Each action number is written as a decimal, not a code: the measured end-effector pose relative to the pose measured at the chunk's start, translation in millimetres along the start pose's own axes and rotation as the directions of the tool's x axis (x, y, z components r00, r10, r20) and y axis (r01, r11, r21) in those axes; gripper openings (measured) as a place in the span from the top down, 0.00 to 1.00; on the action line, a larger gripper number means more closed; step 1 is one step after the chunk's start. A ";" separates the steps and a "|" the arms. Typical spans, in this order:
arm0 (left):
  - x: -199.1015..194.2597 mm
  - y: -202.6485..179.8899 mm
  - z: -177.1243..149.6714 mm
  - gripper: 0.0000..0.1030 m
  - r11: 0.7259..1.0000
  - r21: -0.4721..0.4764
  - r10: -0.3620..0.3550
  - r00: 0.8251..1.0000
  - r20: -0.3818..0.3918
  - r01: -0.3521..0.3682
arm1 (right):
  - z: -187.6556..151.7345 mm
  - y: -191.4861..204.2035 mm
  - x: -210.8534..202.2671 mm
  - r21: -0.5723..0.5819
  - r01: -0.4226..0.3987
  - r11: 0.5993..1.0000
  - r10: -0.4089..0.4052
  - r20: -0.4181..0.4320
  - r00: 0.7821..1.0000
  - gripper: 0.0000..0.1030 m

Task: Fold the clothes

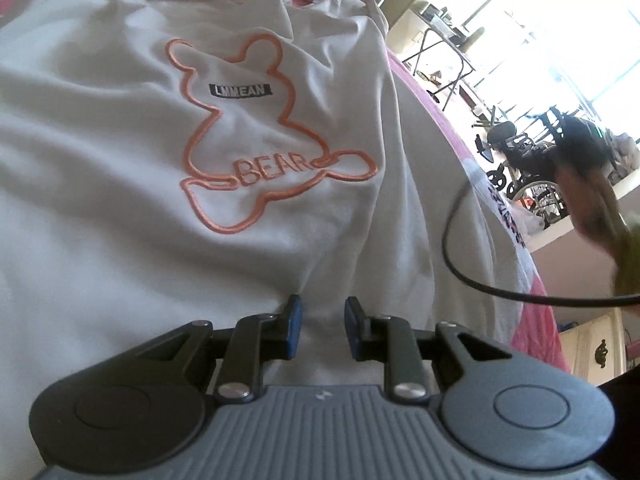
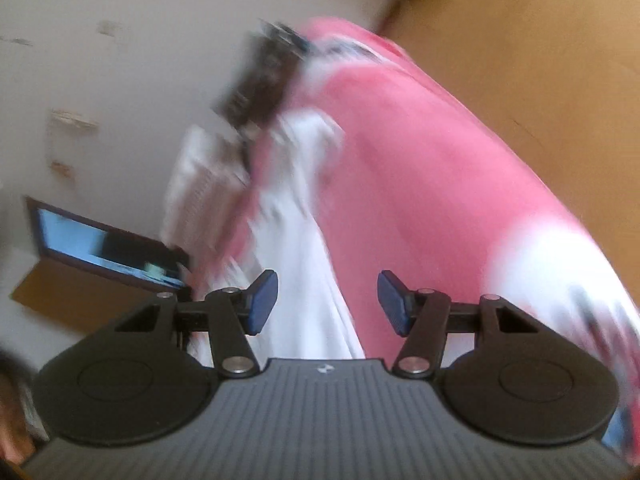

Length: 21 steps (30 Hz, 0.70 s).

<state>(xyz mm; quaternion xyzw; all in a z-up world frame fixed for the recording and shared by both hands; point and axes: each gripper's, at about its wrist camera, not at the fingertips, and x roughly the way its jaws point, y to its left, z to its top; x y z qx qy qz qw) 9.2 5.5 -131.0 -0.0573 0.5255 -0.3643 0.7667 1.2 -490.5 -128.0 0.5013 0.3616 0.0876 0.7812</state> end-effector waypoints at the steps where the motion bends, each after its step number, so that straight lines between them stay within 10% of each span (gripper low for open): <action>1: -0.3 -0.1 -0.4 0.77 1.000 0.004 0.004 1.000 0.006 -0.004 | -15.7 -4.7 -9.3 0.000 0.029 1.000 -0.029 -0.028 0.999 0.46; 11: -0.2 -6.6 1.9 0.75 0.998 0.003 0.064 0.997 0.047 -0.064 | -136.2 18.0 -71.4 -0.324 0.199 0.925 -0.255 -0.142 0.956 0.52; 14: 1.3 -11.5 3.6 0.74 0.996 0.025 0.084 0.994 0.065 -0.086 | -178.7 37.6 -65.8 -0.603 0.187 0.776 -0.450 -0.321 0.833 0.55; 18: 3.6 -10.5 3.5 0.74 0.995 -0.011 0.096 0.993 0.071 -0.095 | -187.0 27.5 -92.7 -0.627 0.284 0.726 -0.522 -0.233 0.821 0.55; 21: 3.7 -13.0 5.0 0.73 0.993 -0.042 0.109 0.992 0.061 -0.107 | -166.7 28.9 -93.5 -0.554 0.381 0.740 -0.487 -0.051 0.872 0.55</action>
